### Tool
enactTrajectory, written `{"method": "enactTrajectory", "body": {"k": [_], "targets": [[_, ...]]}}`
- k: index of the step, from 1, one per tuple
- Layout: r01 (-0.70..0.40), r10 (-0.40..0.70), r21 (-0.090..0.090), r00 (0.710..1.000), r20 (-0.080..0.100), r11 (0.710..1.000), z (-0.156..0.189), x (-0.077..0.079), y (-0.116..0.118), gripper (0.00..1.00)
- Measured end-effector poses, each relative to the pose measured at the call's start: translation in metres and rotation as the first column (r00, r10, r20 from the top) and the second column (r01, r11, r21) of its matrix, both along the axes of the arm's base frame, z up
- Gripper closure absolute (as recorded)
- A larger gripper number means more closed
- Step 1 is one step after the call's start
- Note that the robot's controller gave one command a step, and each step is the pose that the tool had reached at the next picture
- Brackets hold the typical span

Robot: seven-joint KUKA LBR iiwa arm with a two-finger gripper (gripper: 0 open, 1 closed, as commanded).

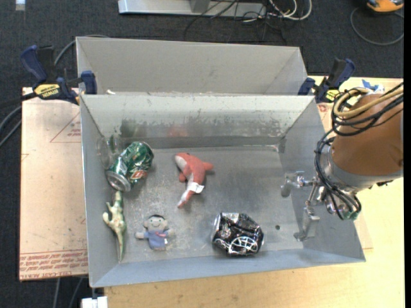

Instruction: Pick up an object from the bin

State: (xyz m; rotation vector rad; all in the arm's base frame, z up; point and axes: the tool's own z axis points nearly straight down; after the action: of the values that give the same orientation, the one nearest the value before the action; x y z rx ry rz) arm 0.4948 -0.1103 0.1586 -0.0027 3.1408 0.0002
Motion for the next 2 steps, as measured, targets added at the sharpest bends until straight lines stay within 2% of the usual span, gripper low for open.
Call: {"method": "enactTrajectory", "body": {"k": [1,2], "targets": [[0.0,0.0,0.0,1.0,0.0,1.0,0.0,0.0,0.0,0.0],[-0.233,0.233,-0.002,0.972,0.011,0.972,-0.077,-0.012,0.058,0.0]]}}
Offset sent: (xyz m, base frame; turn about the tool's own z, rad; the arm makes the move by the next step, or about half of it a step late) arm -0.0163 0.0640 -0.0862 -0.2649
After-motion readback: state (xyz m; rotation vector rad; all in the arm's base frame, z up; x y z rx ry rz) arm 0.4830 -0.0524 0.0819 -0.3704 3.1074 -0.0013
